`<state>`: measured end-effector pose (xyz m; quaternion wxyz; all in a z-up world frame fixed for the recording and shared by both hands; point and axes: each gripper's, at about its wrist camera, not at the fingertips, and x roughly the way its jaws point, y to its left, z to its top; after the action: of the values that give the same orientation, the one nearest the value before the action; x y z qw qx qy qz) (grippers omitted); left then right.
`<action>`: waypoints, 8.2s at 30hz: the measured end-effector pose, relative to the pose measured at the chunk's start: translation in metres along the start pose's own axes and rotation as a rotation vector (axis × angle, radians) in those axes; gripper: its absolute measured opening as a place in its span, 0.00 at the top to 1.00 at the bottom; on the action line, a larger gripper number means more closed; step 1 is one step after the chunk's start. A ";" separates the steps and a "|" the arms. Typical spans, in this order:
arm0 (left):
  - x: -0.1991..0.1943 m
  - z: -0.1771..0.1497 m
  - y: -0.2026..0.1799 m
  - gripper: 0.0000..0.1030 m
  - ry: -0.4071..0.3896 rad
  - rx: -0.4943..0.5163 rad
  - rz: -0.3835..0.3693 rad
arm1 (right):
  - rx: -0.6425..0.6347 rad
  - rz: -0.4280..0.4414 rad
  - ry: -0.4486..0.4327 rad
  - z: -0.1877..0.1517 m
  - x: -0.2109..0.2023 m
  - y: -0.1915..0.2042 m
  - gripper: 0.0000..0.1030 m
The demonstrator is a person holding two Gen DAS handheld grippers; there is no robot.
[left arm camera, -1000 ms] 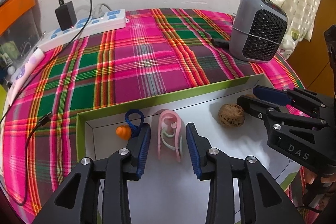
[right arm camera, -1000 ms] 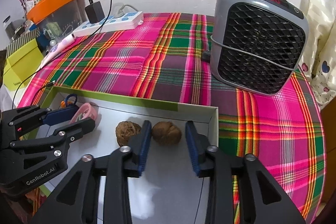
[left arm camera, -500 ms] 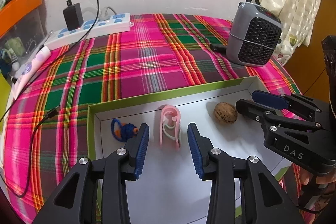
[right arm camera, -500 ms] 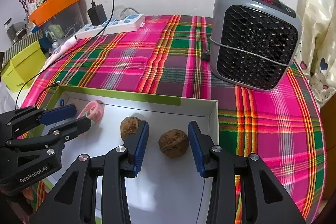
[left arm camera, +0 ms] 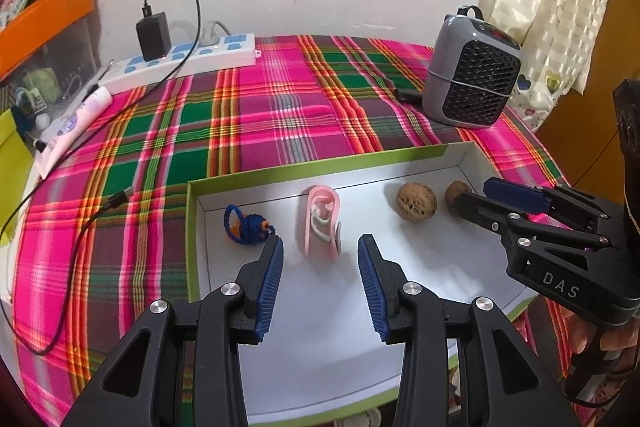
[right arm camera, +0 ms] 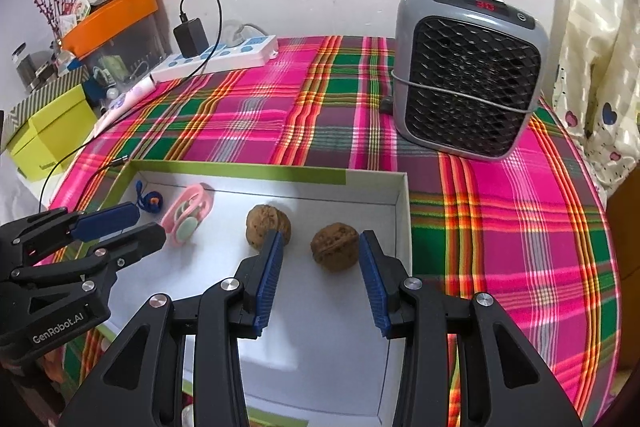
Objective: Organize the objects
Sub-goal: 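Open the left tool to release the pink clip while the right tool releases the walnut, then withdraw both tools from the tray toward the remaining items on the table, then grasp the black rectangular box with the left tool while the right tool grasps the green-white spool, then carry the black box and the spool over the white tray with both tools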
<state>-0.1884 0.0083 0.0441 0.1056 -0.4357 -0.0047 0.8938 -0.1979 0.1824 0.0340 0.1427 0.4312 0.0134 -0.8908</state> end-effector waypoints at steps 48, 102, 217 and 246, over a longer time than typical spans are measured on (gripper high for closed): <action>-0.069 -0.082 -0.008 0.62 -0.072 0.001 -0.090 | 0.032 0.036 -0.110 -0.090 -0.081 0.020 0.61; -0.037 -0.103 -0.033 0.75 0.019 0.030 -0.181 | 0.027 0.080 -0.063 -0.122 -0.083 0.024 0.61; -0.076 -0.122 -0.030 0.75 -0.063 -0.038 -0.026 | -0.102 0.025 -0.066 -0.128 -0.080 0.057 0.67; -0.086 -0.089 -0.009 0.75 -0.124 -0.064 -0.013 | -0.141 0.062 -0.122 -0.089 -0.085 0.065 0.67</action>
<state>-0.0656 -0.0065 0.0565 0.0967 -0.3825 -0.0428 0.9179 -0.0624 0.1542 0.0500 0.2005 0.3652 0.0538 -0.9075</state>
